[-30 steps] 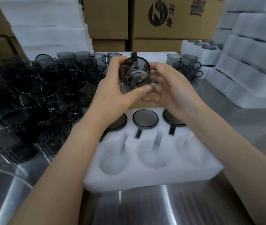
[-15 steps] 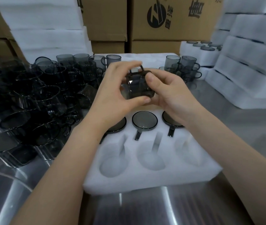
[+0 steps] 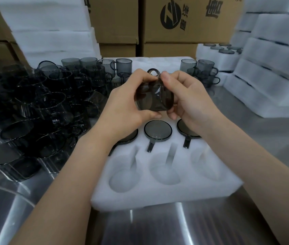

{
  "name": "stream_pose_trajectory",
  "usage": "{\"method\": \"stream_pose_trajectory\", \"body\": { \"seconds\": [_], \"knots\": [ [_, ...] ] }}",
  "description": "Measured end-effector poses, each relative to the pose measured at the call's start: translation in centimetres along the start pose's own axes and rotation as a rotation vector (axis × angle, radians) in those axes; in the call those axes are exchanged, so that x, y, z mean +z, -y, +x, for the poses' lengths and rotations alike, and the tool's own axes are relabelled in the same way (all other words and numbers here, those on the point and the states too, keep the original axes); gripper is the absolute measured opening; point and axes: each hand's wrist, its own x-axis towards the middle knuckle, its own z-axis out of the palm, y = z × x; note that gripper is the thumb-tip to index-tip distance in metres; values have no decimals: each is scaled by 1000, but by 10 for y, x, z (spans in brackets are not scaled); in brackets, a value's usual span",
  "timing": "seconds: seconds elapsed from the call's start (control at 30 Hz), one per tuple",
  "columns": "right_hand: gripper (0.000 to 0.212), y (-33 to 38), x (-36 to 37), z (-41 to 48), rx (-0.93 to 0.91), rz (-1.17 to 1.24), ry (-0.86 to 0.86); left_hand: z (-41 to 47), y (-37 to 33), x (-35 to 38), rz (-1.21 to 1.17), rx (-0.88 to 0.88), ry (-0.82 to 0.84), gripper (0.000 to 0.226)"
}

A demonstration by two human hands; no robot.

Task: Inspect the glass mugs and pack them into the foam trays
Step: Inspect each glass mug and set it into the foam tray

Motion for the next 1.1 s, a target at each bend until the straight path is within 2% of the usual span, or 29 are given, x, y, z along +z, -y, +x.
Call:
{"method": "stream_pose_trajectory", "body": {
  "seconds": [0.07, 0.17, 0.27, 0.37, 0.53, 0.73, 0.83, 0.9, 1.1],
  "knots": [
    [28, 1, -2, 1, 33, 78, 6, 0, 0, 0, -21, -4, -5, 63],
    [13, 2, -5, 3, 88, 238, 111, 0, 0, 0, -101, -27, -38, 61],
    [35, 1, -10, 4, 123, 381, 261, 1, 1, -2, -199, -51, -75, 56],
    [45, 0, -12, 3, 105, 355, 321, 2, 2, -1, -243, -77, -87, 54],
    [34, -3, -8, 1, 19, 167, 212, 1, 4, -1, -138, -70, -31, 57],
    [32, 0, -2, -3, -100, -196, -21, 0, 2, -1, -52, -23, 38, 65],
    [24, 0, 0, -2, -48, -168, -63, 0, 4, 0, -35, 15, 45, 66],
    [15, -1, 0, 0, -35, -136, -10, 1, 4, 0, -27, 37, 33, 63],
    [19, -1, -5, 3, -89, -10, 77, 3, 7, 1, -89, -9, 41, 78]
  ]
}}
